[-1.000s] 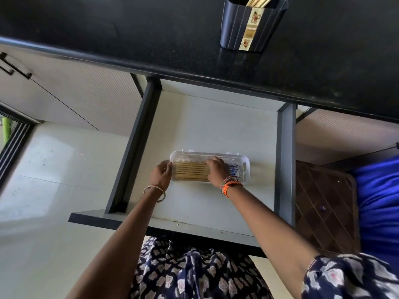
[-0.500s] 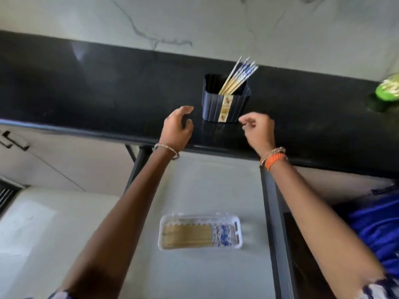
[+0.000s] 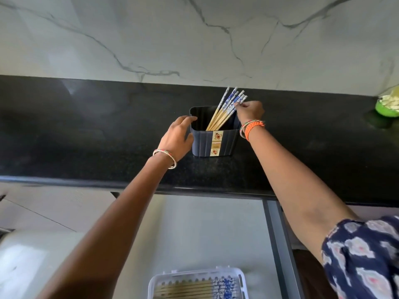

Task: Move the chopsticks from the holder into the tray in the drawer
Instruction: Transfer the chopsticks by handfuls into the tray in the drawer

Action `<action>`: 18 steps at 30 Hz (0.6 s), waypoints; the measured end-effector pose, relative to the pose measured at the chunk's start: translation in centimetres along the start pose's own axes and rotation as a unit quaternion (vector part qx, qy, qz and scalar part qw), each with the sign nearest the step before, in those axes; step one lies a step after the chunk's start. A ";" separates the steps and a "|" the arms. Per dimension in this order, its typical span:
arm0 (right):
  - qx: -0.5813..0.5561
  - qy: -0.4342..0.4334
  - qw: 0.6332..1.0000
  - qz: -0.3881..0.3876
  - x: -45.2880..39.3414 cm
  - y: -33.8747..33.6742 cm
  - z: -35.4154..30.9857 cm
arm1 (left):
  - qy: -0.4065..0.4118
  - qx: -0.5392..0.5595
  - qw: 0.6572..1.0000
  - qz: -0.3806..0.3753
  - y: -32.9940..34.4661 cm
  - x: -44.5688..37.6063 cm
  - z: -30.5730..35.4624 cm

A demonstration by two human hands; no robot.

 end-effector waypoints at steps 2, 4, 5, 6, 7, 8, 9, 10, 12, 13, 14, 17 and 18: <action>-0.024 0.012 1.000 0.001 0.0 0.1 -0.1 | -0.002 0.011 1.000 0.011 0.2 0.3 -0.1; -0.038 0.018 0.999 -0.014 -0.4 0.2 -0.2 | -0.002 0.030 0.999 0.025 0.1 0.7 -0.1; -0.044 0.019 0.999 -0.025 -0.5 0.2 -0.3 | -0.003 0.037 0.999 0.031 0.0 0.9 -0.1; -0.046 0.020 0.998 -0.036 -0.5 0.1 -0.5 | -0.007 0.040 0.999 0.034 -0.1 1.0 -0.1; -0.044 0.021 0.998 -0.044 -0.5 0.1 -0.6 | -0.011 0.042 0.998 0.036 -0.1 1.2 -0.2; -0.042 0.021 0.998 -0.050 -0.6 0.1 -0.7 | -0.014 0.042 0.998 0.037 -0.2 1.4 -0.3; -0.043 0.024 0.997 -0.054 -0.7 0.0 -0.7 | -0.016 0.040 0.998 0.038 -0.3 1.5 -0.3; -0.047 0.030 0.997 -0.056 -0.7 -0.1 -0.7 | -0.019 0.039 0.998 0.039 -0.4 1.6 -0.4; -0.042 0.035 0.997 -0.051 -0.7 -0.3 -0.9 | -0.022 0.037 0.998 0.041 -0.7 1.9 -0.5; -0.037 0.034 0.998 -0.048 -0.7 -0.4 -1.1 | -0.023 0.036 0.998 0.042 -0.8 2.0 -0.5; -0.036 0.035 0.998 -0.049 -0.6 -0.5 -1.2 | -0.024 0.037 0.998 0.043 -1.0 2.1 -0.5; -0.049 0.041 0.997 -0.043 -0.4 -1.0 -1.3 | -0.029 0.041 0.998 0.049 -1.3 2.5 -0.4; -0.060 0.042 0.997 -0.040 -0.2 -1.4 -1.5 | -0.032 0.045 0.997 0.050 -1.5 2.6 -0.2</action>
Point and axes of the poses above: each hand's wrist, its own x-axis away from the middle knuckle, its own y-axis out of the palm, z = x × y, the point moved 2 cm from there along -x, towards the middle knuckle, and after that the axes turned 7 degrees about x, right-handed, at the moved point
